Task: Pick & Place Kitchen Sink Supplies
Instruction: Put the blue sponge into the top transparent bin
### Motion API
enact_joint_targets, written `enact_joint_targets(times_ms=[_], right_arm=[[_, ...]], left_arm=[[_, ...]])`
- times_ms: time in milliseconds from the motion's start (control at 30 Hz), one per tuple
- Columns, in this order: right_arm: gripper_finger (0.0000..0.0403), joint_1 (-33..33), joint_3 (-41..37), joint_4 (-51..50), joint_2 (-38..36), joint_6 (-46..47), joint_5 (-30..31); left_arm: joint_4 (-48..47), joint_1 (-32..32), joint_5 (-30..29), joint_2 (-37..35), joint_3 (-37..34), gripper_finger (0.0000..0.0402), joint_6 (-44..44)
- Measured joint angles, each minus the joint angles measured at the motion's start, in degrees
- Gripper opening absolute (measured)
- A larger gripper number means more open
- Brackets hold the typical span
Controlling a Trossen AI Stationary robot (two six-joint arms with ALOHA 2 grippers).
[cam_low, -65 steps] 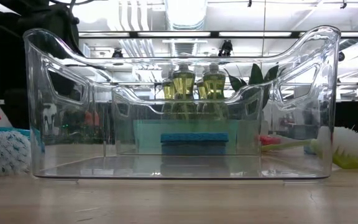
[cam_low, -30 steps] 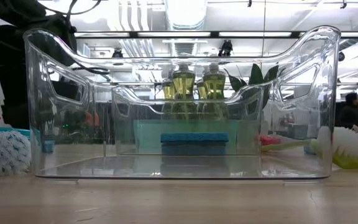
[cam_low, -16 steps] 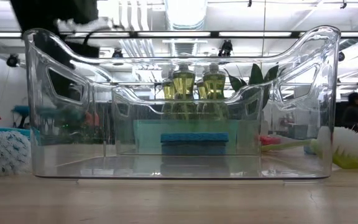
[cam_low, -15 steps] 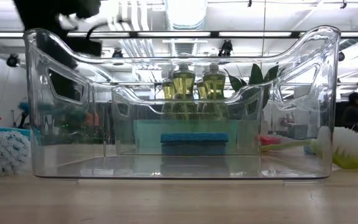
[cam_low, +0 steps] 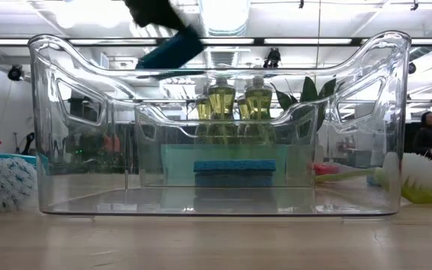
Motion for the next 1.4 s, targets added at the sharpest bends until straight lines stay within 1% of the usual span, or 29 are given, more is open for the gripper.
enact_joint_targets(times_ms=[100,167,300,700,867,1033,1167,1300,1400], right_arm=[[0.0008,0.0,-0.02,0.02,0.0,0.01,0.0],[0.0008,0.02,0.0,-0.02,-0.01,0.01,0.0],[0.0008,0.0,-0.01,-0.04,-0.01,0.09,0.0],[0.0008,0.0,-0.11,-0.51,-0.02,0.31,0.0],[0.0008,0.0,-0.13,-0.51,-0.02,0.31,0.0],[0.0008,0.01,-0.22,-0.5,-0.02,0.39,0.0],[0.0008,0.01,-0.22,-0.51,-0.02,0.53,0.0],[0.0008,0.0,-0.24,-0.74,-0.02,0.53,0.0],[0.0008,0.0,-0.24,-0.88,-0.02,0.53,0.0]], left_arm=[[11.95,0.16,4.94,0.65,-1.21,0.0,5.18],[18.2,0.16,5.83,1.95,-2.05,0.0,7.71],[23.41,0.54,5.85,6.25,-2.3,0.0,10.12],[23.24,2.58,6.61,21.72,1.23,0.0,7.86],[19.1,3.51,7.07,26.29,4.32,0.0002,8.32],[14.5,4.39,6.98,27.77,6.49,0.0007,4.93],[14.47,4.38,7.22,27.81,6.66,0.0008,2.88],[14.34,4.61,10.47,27.81,6.66,0.0011,2.36],[14.28,4.62,11.24,27.81,6.66,0.0027,2.31]])
